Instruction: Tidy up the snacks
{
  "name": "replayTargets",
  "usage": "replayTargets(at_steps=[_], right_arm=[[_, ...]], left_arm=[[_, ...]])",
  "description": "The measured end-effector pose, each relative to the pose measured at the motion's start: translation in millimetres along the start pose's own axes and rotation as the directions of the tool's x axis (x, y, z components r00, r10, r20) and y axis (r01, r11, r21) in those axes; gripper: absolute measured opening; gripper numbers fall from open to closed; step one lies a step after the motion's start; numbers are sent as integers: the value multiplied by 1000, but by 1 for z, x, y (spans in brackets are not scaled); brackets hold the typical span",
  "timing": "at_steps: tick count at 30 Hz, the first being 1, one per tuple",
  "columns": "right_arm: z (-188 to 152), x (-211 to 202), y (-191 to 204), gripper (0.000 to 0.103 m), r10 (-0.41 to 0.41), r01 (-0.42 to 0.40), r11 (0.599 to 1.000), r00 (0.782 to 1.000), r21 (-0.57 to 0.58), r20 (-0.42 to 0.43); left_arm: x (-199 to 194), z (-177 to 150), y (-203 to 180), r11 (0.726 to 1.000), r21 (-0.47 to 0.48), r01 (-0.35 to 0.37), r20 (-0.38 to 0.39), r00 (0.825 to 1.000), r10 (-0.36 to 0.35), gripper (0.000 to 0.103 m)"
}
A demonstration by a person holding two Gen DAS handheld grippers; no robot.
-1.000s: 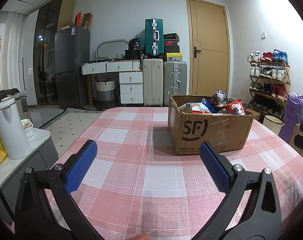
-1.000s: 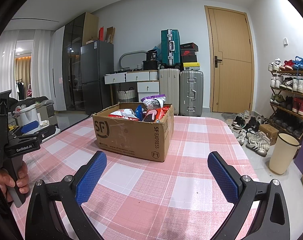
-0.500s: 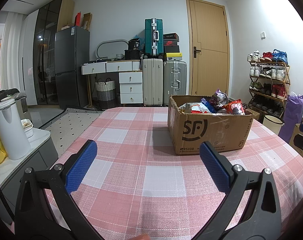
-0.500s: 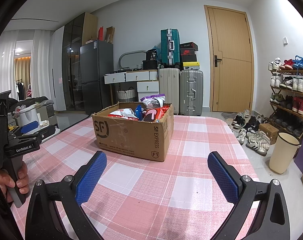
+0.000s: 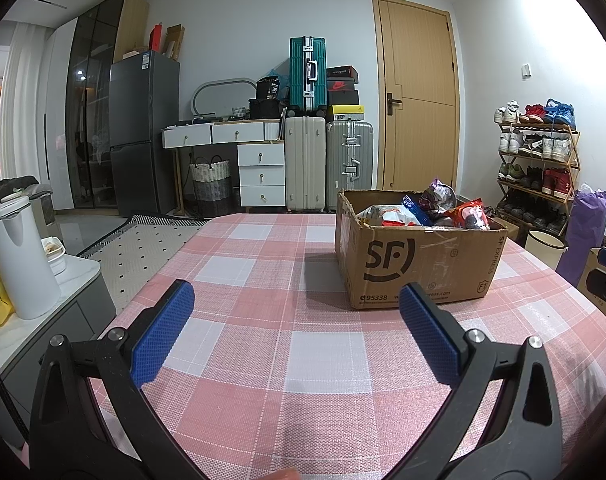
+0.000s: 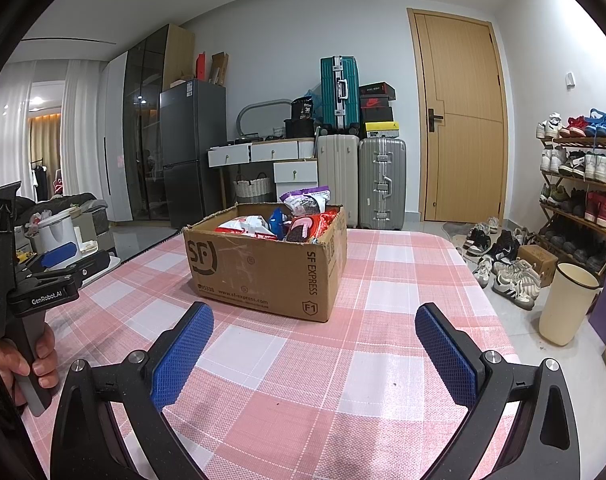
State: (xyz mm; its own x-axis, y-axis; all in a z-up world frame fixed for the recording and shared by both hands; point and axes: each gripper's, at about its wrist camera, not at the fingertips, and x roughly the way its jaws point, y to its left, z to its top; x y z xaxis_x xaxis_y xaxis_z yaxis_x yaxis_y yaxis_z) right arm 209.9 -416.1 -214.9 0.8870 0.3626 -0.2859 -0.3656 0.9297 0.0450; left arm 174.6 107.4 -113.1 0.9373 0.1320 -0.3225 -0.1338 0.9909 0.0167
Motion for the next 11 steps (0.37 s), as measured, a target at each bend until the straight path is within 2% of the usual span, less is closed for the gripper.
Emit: replayTargets(at_steps=[11], right_arm=[[1,0,0,103,0,0,1000,1000,1,-1]], left_arm=[[0,1,0,1000,-2,3,3,1000,-3,102]])
